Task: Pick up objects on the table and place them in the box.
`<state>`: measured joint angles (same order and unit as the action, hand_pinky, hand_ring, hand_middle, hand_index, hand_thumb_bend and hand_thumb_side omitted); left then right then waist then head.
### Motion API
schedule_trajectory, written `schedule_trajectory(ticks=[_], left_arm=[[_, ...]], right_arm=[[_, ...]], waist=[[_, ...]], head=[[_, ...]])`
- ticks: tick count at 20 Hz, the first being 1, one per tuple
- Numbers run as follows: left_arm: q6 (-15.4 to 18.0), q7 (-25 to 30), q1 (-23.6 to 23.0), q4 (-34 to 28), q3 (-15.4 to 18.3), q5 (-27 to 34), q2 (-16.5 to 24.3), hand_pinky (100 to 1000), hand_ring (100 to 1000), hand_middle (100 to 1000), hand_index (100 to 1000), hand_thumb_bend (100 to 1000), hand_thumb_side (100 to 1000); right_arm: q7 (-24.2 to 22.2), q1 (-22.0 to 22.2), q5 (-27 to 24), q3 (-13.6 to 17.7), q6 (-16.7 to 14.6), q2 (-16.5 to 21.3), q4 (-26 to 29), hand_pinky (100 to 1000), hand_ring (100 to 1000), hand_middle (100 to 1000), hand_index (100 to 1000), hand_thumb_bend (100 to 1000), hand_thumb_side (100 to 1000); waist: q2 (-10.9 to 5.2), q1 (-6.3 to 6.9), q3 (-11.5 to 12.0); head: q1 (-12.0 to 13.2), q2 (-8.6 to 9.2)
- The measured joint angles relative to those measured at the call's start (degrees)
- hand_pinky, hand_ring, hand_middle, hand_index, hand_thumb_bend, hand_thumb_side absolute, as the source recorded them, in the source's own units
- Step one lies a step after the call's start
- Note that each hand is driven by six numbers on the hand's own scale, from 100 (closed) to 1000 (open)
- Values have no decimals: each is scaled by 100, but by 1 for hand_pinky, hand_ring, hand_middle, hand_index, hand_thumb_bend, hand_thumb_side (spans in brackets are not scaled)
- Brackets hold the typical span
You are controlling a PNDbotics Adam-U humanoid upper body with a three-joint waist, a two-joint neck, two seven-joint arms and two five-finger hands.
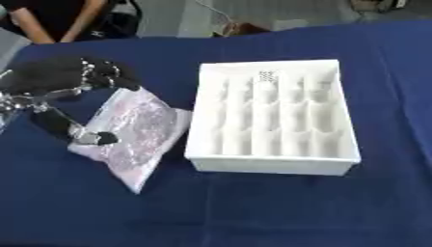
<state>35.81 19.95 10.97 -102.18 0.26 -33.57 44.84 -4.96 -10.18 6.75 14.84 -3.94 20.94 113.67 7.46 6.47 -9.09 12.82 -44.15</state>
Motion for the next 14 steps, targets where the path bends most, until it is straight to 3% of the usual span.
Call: schedule_trajectory(ticks=[14], left_arm=[[-26,74,45,35,12,68,-96,765,875,836,917,461,742]], right_arm=[[-7,-7,-1,0,-7,0,0,505,647,771,958,100,764]], waist=[[0,-4,-27]], head=[[0,6]])
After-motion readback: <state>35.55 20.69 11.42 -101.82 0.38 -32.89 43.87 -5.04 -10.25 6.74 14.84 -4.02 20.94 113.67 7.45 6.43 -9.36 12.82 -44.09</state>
